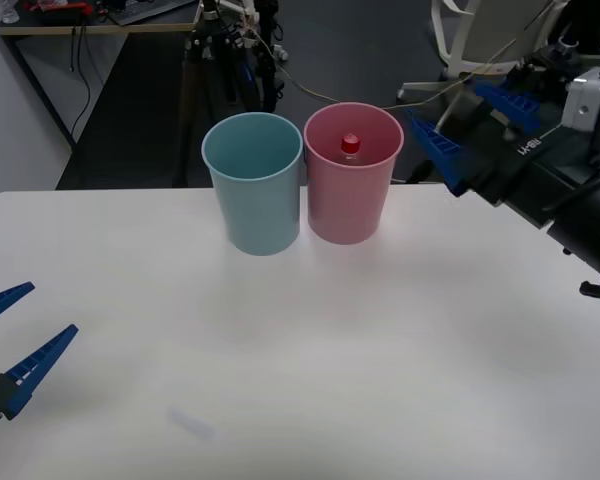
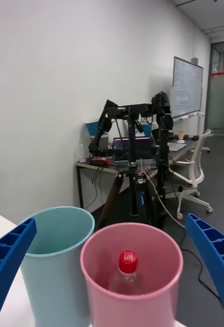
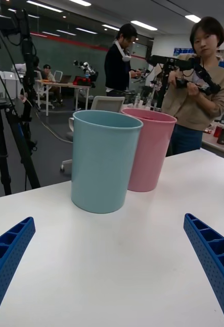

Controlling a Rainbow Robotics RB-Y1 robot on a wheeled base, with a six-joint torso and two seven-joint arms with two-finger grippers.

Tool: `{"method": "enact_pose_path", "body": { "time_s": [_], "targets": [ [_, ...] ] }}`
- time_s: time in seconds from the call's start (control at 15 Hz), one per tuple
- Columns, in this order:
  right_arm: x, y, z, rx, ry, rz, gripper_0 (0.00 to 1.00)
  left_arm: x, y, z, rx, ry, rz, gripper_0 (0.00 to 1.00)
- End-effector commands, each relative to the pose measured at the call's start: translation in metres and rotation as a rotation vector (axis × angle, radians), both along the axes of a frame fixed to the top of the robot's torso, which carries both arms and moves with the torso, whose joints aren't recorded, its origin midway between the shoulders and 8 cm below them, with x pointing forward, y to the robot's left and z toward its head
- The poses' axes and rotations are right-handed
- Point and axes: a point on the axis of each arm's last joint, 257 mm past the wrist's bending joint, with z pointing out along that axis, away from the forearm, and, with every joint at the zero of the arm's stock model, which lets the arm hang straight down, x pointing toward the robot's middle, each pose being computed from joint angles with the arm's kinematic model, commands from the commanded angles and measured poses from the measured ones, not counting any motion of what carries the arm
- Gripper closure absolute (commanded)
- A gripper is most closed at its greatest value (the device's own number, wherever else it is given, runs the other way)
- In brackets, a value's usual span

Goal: Grasp the object on the table and drop it into the matching bin: aluminum can to the light blue bin, PET bottle to the pink bin.

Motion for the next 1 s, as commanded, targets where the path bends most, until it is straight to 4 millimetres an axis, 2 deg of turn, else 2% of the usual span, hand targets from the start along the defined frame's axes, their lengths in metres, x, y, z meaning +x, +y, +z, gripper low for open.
{"method": "enact_pose_path", "body": {
  "time_s": [0.07, 0.33, 0.8, 1.0],
  "targets": [
    [-0.018, -0.011, -0.019, 0.015, 0.043, -0.009, 0.0, 0.0, 0.0, 0.0, 0.0, 0.0, 0.0, 0.0],
    [-0.038, -0.028, -0.052, 0.033, 0.101, -0.026, 0.0, 0.0, 0.0, 0.0, 0.0, 0.0, 0.0, 0.0],
    [-0.078, -0.045, -0.098, 0.034, 0.158, -0.017, 0.0, 0.0, 0.0, 0.0, 0.0, 0.0, 0.0, 0.0],
    [-0.095, -0.06, -0.121, 0.028, 0.211, -0.038, 0.0, 0.0, 0.0, 0.0, 0.0, 0.0, 0.0, 0.0]
  ]
}}
